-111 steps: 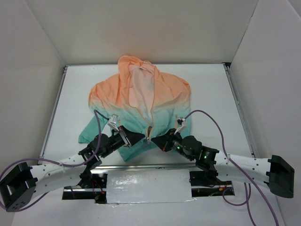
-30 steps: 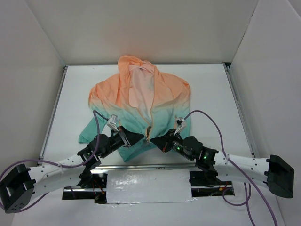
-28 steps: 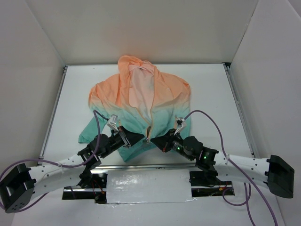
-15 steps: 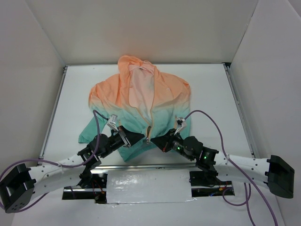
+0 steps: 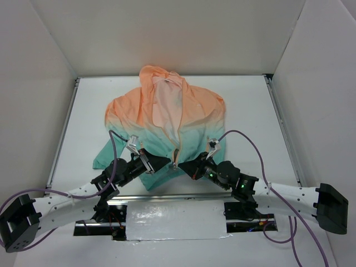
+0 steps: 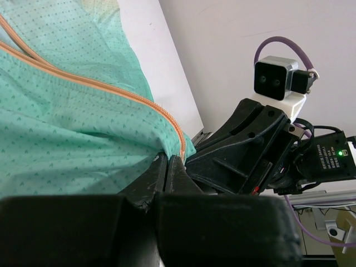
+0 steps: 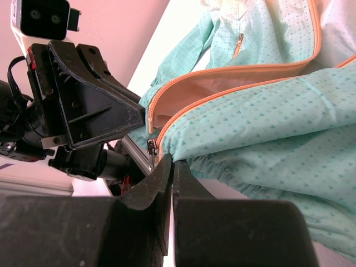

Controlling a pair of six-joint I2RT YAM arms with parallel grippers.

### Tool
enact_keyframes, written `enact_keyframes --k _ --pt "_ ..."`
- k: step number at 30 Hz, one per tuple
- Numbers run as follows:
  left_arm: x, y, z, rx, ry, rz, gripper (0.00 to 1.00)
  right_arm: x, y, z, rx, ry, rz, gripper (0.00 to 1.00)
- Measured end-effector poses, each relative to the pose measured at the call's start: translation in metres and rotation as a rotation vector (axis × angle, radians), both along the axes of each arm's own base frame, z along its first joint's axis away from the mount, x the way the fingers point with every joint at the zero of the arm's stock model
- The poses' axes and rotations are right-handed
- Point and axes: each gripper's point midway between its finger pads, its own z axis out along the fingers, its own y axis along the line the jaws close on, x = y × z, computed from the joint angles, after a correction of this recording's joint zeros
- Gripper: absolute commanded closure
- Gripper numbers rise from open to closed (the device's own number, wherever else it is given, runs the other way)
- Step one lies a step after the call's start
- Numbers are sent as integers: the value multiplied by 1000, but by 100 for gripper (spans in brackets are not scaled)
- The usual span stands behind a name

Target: Zip up the jacket

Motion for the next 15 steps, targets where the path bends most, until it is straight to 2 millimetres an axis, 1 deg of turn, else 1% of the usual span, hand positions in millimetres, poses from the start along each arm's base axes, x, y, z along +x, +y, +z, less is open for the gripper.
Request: enact_keyframes --k 15 --pt "0 -2 -6 15 12 -5 100 1 -1 0 -7 -8 -4 100"
